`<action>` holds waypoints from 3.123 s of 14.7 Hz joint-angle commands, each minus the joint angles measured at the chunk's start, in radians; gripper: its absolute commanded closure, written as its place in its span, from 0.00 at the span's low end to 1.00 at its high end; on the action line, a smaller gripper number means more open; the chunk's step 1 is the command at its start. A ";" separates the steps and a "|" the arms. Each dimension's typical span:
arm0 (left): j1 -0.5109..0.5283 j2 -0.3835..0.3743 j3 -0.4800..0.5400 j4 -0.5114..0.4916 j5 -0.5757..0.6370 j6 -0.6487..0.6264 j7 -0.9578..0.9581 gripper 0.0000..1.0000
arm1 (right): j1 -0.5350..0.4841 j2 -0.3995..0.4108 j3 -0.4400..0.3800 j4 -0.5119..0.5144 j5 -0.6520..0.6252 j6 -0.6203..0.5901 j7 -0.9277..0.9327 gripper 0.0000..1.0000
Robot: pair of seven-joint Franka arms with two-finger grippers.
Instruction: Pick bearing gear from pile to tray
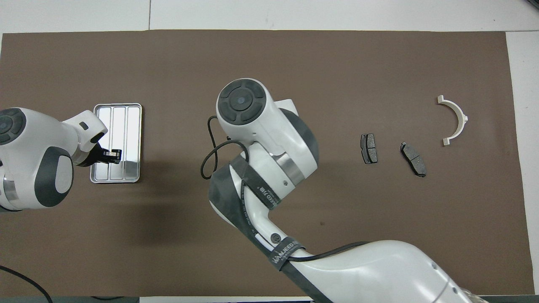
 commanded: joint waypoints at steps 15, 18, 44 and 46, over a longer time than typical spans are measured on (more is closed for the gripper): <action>0.027 -0.021 -0.014 -0.125 -0.030 0.166 -0.018 0.55 | 0.035 0.173 -0.007 -0.048 -0.031 0.392 0.072 1.00; 0.021 -0.013 -0.015 -0.093 -0.030 0.144 -0.029 0.11 | 0.032 0.167 -0.015 -0.055 -0.031 0.377 0.072 1.00; -0.545 0.317 -0.014 0.355 0.033 0.098 -1.097 0.11 | -0.469 -0.246 -0.007 -0.245 0.019 0.057 -1.011 0.00; -0.548 0.317 -0.014 0.346 0.037 0.100 -1.097 0.13 | -0.518 -0.327 -0.012 -0.311 0.021 0.057 -1.086 0.00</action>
